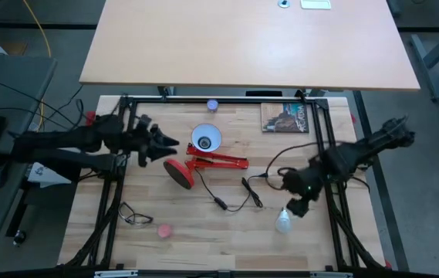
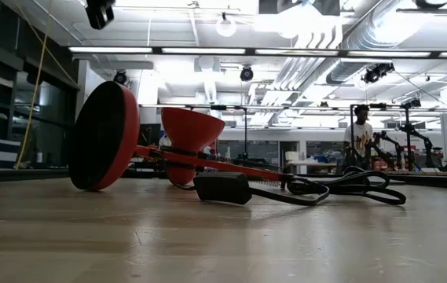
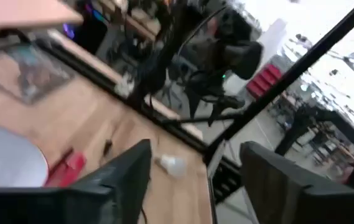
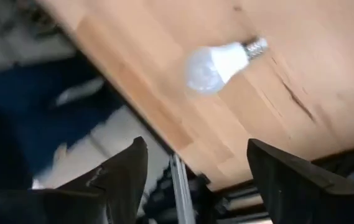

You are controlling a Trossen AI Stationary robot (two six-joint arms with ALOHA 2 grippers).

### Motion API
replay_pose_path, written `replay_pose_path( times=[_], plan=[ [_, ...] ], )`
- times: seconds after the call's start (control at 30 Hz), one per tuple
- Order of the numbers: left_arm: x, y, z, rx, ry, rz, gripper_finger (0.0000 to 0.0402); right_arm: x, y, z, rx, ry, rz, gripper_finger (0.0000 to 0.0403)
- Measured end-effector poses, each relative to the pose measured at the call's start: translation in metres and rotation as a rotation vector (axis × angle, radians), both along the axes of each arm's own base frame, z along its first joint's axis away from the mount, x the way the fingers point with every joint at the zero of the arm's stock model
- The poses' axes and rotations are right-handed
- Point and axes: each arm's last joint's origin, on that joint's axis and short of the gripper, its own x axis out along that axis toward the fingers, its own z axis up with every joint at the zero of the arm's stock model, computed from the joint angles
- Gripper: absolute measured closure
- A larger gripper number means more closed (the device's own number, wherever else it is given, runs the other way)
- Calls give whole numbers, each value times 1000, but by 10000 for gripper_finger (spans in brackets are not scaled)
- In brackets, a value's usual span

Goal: Screw lightbulb
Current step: Insert the lightbulb into the desk lamp

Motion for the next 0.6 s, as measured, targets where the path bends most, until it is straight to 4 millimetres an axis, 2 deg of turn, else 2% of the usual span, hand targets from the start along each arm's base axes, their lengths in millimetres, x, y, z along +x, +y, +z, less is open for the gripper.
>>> replay_pose_path(
  times=[0.13, 0.3, 0.43, 0.6],
  plan=[
    [9, 0, -6, 3, 41, -15, 134, 0, 28, -16, -98, 111, -178, 132],
    [7, 4, -14, 59, 124, 45, 129, 9, 51, -43, -207, 229, -463, 132],
    [-1, 11, -27, 63, 282, 197, 128, 23, 62, -65, -233, 289, -562, 132],
    [-4, 13, -32, 65, 342, 198, 128, 37, 69, -85, -227, 344, -642, 132]
  ],
)
